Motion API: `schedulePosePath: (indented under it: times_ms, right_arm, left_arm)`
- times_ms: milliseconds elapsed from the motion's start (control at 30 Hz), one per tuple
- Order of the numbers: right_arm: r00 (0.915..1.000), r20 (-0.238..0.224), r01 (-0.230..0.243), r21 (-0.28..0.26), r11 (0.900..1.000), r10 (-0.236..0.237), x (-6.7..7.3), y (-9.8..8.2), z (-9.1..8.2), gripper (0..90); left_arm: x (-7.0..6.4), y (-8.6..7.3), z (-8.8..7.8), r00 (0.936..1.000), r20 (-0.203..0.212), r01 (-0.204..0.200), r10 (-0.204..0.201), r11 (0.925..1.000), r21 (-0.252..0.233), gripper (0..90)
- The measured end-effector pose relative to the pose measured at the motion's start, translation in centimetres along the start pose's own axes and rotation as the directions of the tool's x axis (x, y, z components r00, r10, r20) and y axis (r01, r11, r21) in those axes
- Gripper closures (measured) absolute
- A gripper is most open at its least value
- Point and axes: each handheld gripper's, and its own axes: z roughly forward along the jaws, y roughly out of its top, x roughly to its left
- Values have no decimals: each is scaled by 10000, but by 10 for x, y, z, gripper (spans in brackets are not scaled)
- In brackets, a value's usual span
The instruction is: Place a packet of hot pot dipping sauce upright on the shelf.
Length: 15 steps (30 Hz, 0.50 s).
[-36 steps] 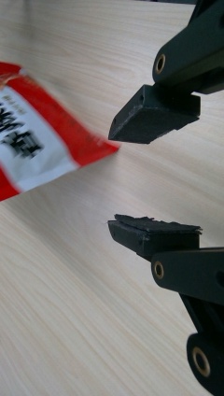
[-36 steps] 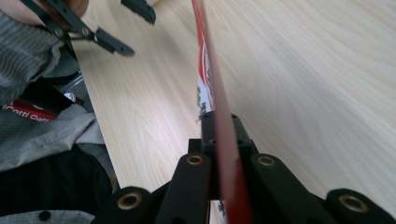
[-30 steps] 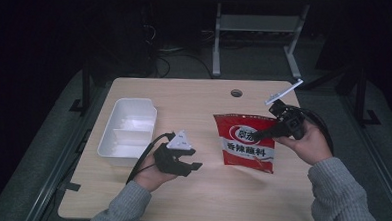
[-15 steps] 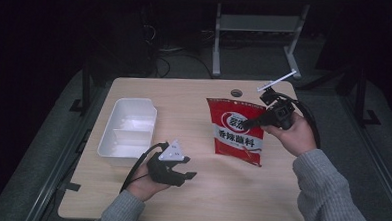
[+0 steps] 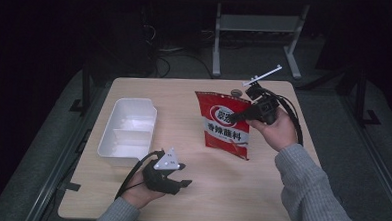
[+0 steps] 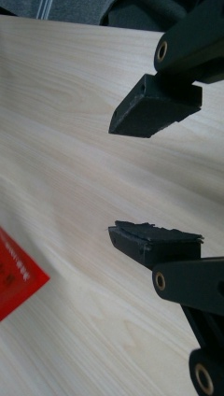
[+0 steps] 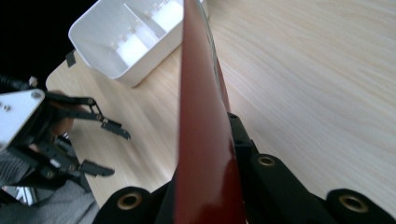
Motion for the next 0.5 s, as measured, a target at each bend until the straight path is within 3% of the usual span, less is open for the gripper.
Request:
schedulePosePath:
  times_ms: [300,500]
  right_arm:
    - [9997,75,-216,-368,9991,219,9,18,16,889]
    - [9991,-163,-415,-725,9965,404,14,31,23,889]
  left_arm:
    - [-3,-7,-9,10000,-41,-6,6,10000,-51,429]
    - [-4,-14,-14,9998,-204,-47,48,10000,84,412]
